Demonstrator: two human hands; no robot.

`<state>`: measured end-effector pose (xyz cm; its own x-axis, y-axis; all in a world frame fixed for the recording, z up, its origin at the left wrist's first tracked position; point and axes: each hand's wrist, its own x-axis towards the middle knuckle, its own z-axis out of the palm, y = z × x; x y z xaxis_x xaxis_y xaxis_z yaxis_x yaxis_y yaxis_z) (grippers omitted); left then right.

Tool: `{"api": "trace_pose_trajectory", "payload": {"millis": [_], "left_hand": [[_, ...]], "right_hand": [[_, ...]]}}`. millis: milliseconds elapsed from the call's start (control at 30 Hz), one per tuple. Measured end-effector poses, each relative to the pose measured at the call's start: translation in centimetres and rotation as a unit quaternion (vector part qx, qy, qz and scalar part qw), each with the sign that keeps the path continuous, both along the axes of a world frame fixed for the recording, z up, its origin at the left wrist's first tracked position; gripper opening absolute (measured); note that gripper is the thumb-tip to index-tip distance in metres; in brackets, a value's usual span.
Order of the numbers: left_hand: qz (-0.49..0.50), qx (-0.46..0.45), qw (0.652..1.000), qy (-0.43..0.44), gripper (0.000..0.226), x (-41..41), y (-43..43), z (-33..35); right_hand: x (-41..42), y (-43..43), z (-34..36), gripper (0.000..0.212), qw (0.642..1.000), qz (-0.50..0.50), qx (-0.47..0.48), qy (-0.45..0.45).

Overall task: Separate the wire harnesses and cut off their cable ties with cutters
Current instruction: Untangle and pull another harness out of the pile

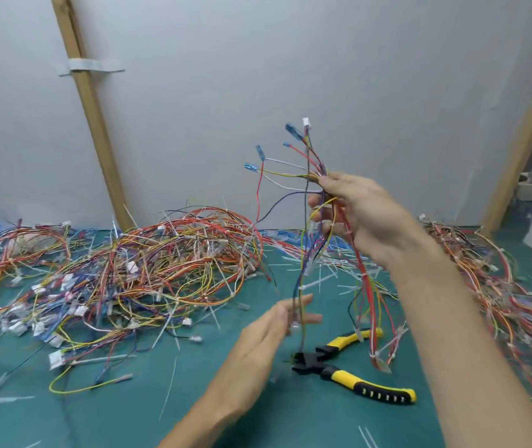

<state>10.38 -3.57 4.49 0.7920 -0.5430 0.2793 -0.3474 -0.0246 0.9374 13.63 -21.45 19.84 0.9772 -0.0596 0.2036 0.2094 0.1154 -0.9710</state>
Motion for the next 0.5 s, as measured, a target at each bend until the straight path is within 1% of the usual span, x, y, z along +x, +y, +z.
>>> {"api": "trace_pose_trajectory", "payload": {"millis": [33,67,100,167,233,300,333,400,433,467,500], "left_hand": [[-0.022,-0.022,0.999,0.034,0.05,0.2,0.1,0.0],[-0.037,-0.057,0.996,0.063,0.049,0.3,0.3,0.0],[-0.04,-0.089,0.992,0.077,0.043,0.4,0.5,0.1],[-0.011,-0.131,0.989,0.069,0.026,1.0,1.0,0.3],[0.033,-0.145,0.987,0.056,0.024,1.9,1.6,0.2],[0.066,-0.123,0.989,0.037,0.029,2.9,2.4,0.1],[0.082,-0.101,0.991,0.024,0.031,3.4,2.9,0.0],[0.105,-0.056,0.993,-0.003,0.035,4.2,3.8,-0.2],[0.11,-0.041,0.993,-0.011,0.037,4.6,4.2,-0.3],[0.11,-0.03,0.993,-0.017,0.038,5.0,4.6,-0.4],[0.108,-0.023,0.994,-0.022,0.039,5.4,4.9,-0.4]], "right_hand": [[0.4,0.4,-0.4,0.012,1.0,-0.007,0.003,0.002],[0.6,0.6,-0.9,0.014,1.0,-0.013,0.007,0.004],[0.7,0.7,-1.4,0.015,1.0,-0.013,0.017,0.003],[0.6,0.5,-3.2,0.017,0.998,-0.007,0.055,0.008],[-0.1,-0.2,-5.8,0.016,0.995,0.003,0.096,0.022],[-1.4,-1.3,-8.8,0.012,0.992,0.012,0.115,0.041],[-2.3,-1.8,-10.1,0.019,0.99,0.01,0.126,0.057],[-3.9,-2.5,-12.4,0.044,0.986,-0.006,0.143,0.083],[-4.7,-2.7,-13.4,0.052,0.986,-0.012,0.14,0.09],[-5.4,-2.8,-14.2,0.055,0.987,-0.016,0.13,0.092],[-6.0,-2.8,-14.9,0.054,0.989,-0.02,0.116,0.093]]}}
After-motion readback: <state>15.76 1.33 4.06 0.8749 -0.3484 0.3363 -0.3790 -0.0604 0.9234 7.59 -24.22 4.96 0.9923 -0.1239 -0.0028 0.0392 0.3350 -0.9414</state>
